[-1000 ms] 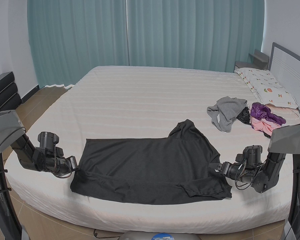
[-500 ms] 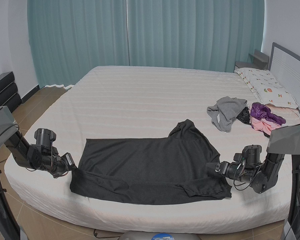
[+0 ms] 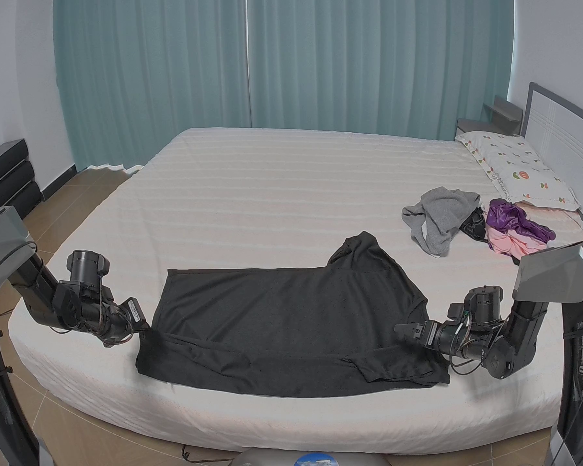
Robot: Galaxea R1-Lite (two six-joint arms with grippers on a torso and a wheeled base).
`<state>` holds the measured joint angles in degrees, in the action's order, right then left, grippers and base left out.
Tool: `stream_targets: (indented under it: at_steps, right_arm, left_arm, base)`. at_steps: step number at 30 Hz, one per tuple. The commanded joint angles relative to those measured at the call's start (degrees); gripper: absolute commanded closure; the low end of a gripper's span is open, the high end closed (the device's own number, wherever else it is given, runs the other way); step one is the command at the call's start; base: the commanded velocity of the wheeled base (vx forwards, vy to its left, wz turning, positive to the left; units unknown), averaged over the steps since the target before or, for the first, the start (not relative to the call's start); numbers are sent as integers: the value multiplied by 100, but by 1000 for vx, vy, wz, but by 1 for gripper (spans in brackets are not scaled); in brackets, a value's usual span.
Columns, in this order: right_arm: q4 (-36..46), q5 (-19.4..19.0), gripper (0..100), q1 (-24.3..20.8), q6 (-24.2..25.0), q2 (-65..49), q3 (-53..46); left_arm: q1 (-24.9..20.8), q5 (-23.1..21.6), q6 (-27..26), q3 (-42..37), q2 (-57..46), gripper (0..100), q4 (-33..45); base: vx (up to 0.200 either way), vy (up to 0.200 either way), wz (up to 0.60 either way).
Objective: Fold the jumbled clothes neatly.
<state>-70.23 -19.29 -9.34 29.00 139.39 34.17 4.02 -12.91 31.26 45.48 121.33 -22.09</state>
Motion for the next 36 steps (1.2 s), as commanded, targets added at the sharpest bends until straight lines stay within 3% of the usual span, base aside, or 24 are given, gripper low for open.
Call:
stream_targets:
  at_steps: [1, 10, 11, 30, 36]
  right_arm:
    - [53, 4, 0, -42, -9, 36, -24]
    - [291, 4, 0, -103, -290, 27, -60]
    - [335, 4, 100, -103, -290, 18, -60]
    - [97, -23, 100, 239, -527, -184, -385]
    - [-729, -23, 100, 257, -510, -377, -842]
  left_arm:
    - [11, -1, 3, -13, -13, 100, 3]
    - [2, -1, 3, -13, -22, 100, 3]
    - [2, -1, 3, -13, -22, 100, 3]
    - [2, 8, -6, -110, -145, 100, 12]
    - [11, 8, -6, -233, -321, 100, 12]
  base:
    - [0, 0, 0]
    - [0, 0, 0]
    - [0, 0, 0]
    - [0, 0, 0]
    - [0, 0, 0]
